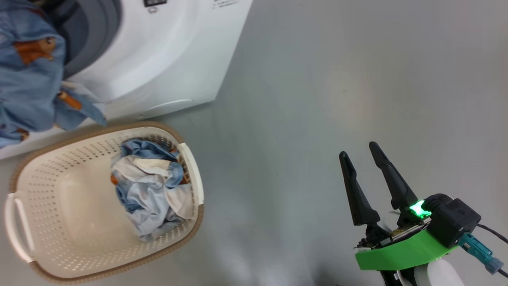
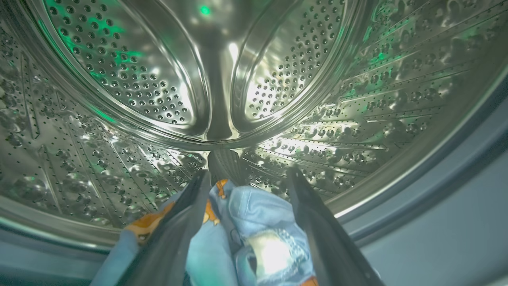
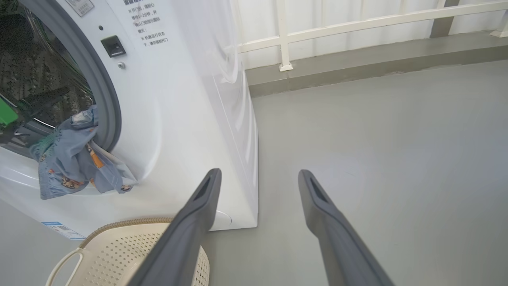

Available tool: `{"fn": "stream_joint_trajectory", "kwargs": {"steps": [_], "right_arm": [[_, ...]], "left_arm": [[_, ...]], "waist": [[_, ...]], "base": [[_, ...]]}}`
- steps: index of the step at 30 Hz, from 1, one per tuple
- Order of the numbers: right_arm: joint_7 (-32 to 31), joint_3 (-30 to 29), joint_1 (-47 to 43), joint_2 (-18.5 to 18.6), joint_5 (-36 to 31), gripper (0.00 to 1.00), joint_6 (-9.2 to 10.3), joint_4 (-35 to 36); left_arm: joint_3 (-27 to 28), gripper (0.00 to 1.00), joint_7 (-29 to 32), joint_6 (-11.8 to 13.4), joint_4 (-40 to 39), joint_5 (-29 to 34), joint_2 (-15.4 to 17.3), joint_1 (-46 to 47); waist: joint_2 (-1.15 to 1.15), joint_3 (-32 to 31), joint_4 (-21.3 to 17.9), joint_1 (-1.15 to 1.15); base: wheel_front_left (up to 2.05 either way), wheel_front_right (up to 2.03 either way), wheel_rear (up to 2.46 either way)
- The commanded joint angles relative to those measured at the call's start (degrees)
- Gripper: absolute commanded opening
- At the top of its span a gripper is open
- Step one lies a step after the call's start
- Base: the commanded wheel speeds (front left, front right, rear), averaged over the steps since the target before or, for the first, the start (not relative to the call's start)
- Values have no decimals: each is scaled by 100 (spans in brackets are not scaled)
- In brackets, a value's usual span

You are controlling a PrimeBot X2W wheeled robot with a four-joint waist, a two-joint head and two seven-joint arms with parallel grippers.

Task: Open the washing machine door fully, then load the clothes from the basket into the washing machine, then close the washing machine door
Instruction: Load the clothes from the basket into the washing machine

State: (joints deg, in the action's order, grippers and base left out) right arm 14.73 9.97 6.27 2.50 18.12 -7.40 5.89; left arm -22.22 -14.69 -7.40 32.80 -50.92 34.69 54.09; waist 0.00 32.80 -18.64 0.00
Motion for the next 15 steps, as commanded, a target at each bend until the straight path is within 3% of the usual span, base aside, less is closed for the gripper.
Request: {"fn": "stream_joint_trajectory", "kwargs": {"steps": [1, 15], "right_arm": [[27, 83, 75, 38, -24, 100, -9, 90], [27, -163, 248, 38, -207, 100, -9, -68]], "left_arm": [[264, 100, -29, -9, -251, 33, 278, -229], [1592, 100, -30, -9, -2212, 1031, -99, -2590]], "waist": [[0, -170, 170, 0], [0, -550, 689, 0]], "base": [[0, 0, 0], [0, 0, 0]]}}
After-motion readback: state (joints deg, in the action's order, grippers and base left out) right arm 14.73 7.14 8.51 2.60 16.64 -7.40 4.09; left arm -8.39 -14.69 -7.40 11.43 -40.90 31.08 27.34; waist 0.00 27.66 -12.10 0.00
